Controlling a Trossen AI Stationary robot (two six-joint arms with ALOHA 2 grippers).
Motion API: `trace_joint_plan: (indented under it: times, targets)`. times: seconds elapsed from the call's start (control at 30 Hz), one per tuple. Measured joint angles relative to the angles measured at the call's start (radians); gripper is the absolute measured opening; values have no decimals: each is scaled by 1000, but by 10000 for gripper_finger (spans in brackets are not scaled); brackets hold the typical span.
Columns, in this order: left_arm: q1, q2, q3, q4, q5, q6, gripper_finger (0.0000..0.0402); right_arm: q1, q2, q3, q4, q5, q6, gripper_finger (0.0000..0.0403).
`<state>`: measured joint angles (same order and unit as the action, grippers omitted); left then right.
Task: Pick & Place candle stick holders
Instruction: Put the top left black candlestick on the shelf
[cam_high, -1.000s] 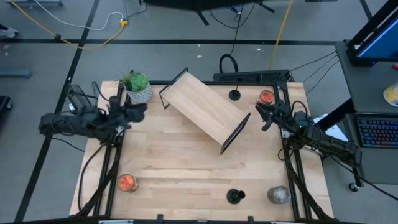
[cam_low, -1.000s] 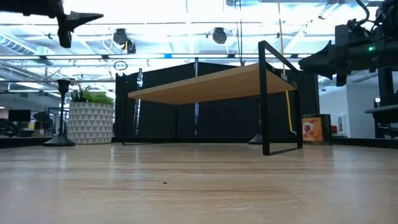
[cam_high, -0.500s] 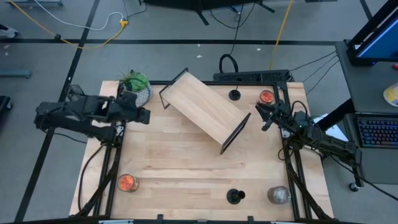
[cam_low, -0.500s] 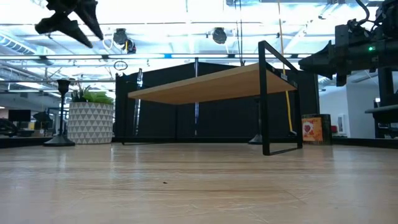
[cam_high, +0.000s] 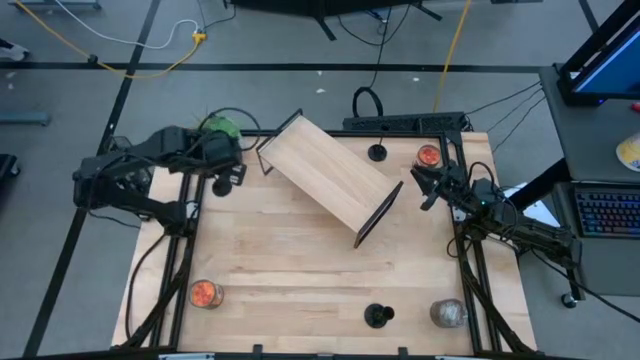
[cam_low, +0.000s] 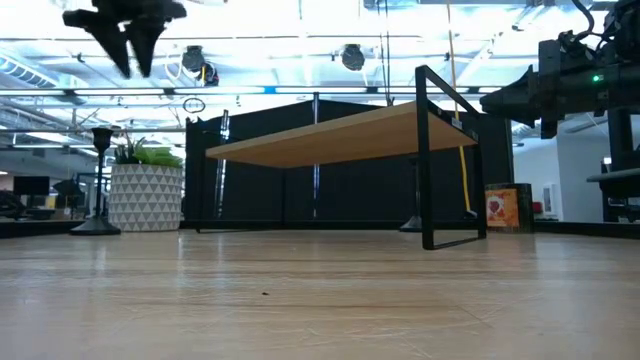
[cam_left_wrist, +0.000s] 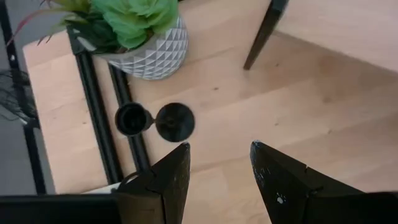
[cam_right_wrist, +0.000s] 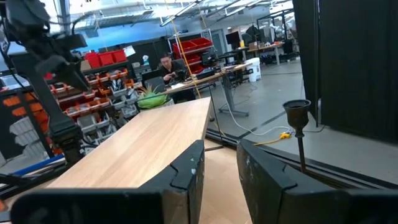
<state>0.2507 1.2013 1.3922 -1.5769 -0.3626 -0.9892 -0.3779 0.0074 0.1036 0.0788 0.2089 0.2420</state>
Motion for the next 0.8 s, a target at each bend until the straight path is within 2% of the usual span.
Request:
trace_joint_plan:
  times: [0.23, 0.5, 0.67, 0.8]
  targets:
    - [63, 27, -3, 5, 21, 18, 177, 0, 0, 0, 0, 0, 0, 91]
    - [97, 44, -19, 9, -24, 31, 177, 0, 0, 0, 0, 0, 0, 91]
    - [98, 42, -101, 7, -56, 77, 177, 0, 0, 0, 0, 0, 0, 91]
    - [98, 42, -185, 5, -12, 93, 177, 0, 0, 0, 0, 0, 0, 91]
